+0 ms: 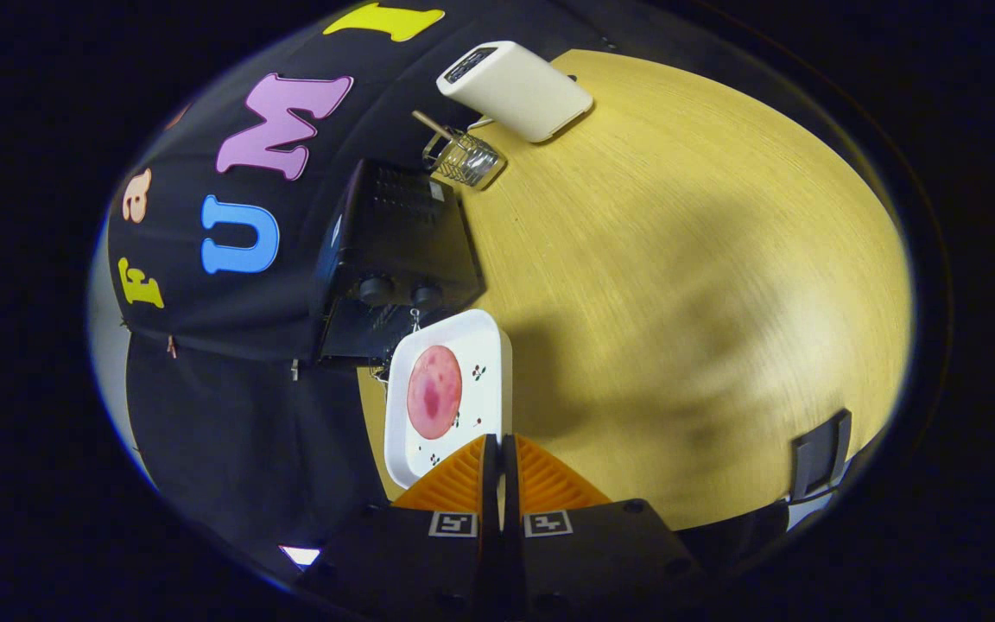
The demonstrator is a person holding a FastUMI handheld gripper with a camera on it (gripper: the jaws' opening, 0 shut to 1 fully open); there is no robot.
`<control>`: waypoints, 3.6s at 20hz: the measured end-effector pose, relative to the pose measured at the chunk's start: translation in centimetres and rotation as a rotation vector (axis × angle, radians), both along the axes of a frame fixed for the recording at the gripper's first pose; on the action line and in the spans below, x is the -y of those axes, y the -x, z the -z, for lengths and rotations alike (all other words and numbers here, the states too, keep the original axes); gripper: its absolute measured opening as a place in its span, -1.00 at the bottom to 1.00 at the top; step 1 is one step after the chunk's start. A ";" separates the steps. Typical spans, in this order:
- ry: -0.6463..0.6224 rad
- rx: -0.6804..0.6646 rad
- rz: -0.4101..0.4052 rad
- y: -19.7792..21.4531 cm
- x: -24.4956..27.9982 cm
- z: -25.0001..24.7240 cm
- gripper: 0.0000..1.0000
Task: Open the toaster oven, put the food inside, and close the toaster oven door.
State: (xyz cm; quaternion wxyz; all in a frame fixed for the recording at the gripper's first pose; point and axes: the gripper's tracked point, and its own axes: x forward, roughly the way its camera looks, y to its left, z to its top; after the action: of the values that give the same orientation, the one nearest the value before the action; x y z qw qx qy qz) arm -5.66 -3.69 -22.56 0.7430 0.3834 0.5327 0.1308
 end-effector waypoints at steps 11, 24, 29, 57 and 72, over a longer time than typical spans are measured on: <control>-0.021 0.025 -0.069 1.0 -11.2 -0.8 -0.89; -0.017 0.080 0.036 -4.3 -19.6 1.7 -0.90; -0.021 0.093 0.113 -6.8 -21.9 2.7 -0.90; -0.089 0.228 0.545 -18.4 -24.7 3.2 -0.57; 0.081 0.352 0.082 -8.1 -25.7 0.1 0.97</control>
State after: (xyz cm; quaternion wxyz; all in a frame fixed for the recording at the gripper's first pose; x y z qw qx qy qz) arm 2.40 22.03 -22.61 0.8444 0.3456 0.3832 0.1437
